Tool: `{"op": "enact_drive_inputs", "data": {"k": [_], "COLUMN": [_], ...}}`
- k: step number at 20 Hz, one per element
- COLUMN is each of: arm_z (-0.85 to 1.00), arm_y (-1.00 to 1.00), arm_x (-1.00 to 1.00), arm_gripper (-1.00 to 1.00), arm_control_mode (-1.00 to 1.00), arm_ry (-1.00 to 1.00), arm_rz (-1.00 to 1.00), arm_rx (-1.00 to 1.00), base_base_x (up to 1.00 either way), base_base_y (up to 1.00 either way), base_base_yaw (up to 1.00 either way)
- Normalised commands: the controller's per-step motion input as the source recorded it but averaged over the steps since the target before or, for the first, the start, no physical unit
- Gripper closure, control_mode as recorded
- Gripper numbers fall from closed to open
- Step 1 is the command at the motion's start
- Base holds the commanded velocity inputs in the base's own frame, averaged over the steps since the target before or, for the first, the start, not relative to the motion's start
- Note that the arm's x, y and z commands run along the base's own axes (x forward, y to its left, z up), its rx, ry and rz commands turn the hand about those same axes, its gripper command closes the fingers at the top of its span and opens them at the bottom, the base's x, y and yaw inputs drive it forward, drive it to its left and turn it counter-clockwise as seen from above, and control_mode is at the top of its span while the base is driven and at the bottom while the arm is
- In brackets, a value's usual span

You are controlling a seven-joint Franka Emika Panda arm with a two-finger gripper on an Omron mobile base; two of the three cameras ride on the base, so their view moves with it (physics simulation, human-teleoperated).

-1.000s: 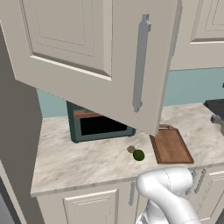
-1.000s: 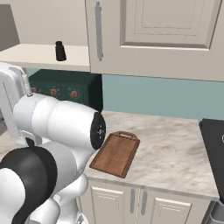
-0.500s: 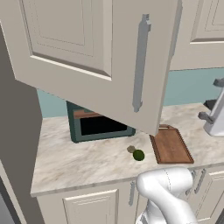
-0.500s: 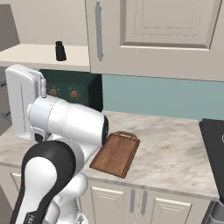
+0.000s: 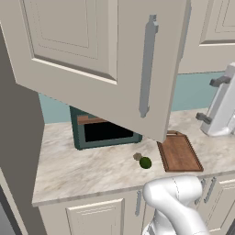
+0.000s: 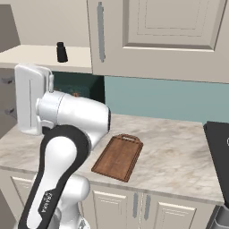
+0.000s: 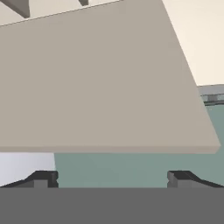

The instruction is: Open the cabinet. Place the bowl and condiment on the counter. Then place the lime and garlic on the cutting board.

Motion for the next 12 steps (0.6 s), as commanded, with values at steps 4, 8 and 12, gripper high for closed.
{"op": "enact_drive_inputs", "data": {"k": [4,8,12], "arm_z": [-0.11,-0.08,-0.04], "arm_y": [0.20,0.22,0.21], "arm_x": [0.36,0.37,0.36], "arm_gripper": [-1.00,-1.00,-1.00], "arm_control_mode": [-1.00,-1.00,-1.00], "arm_ry": [0.04,0.06,0.07], "arm_rz": [0.12,0.12,0.12], "arm_rx": [0.00,0.00,0.00], "base_base_x": [0.00,0.00,0.00], "base_base_y": [0.00,0.00,0.00], "base_base_yaw": [0.00,0.00,0.00]}}
